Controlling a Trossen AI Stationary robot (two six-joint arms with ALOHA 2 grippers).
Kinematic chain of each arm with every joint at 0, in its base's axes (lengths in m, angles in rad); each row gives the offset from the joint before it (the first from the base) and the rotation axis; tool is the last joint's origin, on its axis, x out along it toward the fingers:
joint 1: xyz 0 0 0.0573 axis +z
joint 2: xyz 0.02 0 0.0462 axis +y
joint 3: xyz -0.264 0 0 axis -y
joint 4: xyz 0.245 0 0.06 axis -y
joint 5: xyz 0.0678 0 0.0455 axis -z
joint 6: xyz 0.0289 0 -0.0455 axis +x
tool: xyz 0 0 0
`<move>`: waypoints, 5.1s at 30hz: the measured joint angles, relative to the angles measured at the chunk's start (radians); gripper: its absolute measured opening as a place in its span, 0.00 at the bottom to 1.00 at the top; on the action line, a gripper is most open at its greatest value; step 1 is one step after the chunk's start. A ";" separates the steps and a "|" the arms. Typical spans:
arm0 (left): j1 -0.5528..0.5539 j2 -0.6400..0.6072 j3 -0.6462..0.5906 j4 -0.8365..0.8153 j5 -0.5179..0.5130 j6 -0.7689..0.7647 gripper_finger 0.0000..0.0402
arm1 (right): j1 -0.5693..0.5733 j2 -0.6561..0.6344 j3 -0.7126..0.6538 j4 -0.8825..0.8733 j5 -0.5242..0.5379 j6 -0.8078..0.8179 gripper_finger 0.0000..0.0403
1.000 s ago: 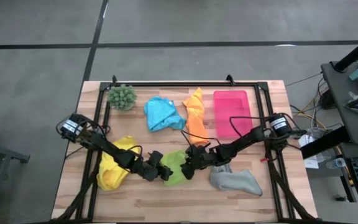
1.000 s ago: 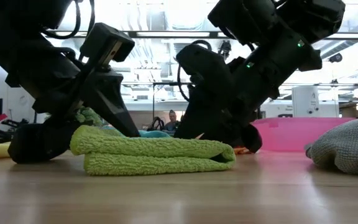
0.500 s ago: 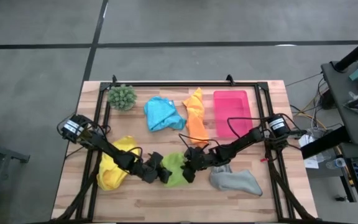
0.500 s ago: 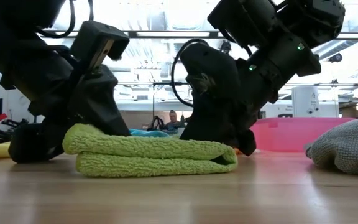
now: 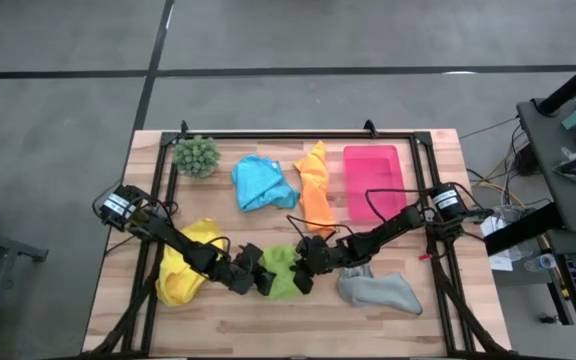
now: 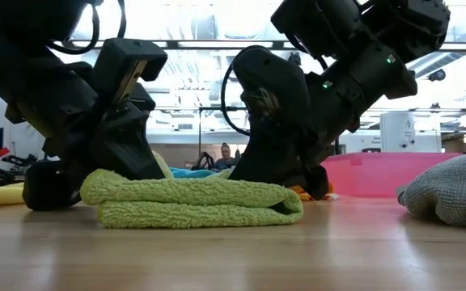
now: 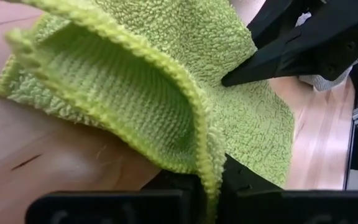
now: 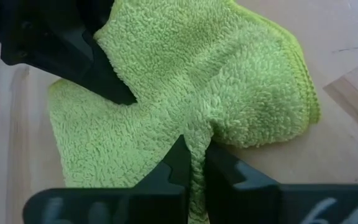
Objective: Fold microfiber towels
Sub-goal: Put the green microfiber cloth into the pink bin
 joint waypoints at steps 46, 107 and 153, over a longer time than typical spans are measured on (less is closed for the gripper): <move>0.119 -0.075 0.076 0.051 -0.030 0.263 0.00 | -0.009 -0.223 -0.003 -0.231 0.119 -0.169 0.03; 0.676 0.426 1.043 -0.073 0.330 0.752 0.00 | -0.570 -0.862 -0.084 -1.294 0.379 -0.305 0.03; 0.667 0.495 1.063 -0.141 0.331 0.680 0.55 | -0.629 -0.890 -0.402 -0.972 0.378 -0.230 0.03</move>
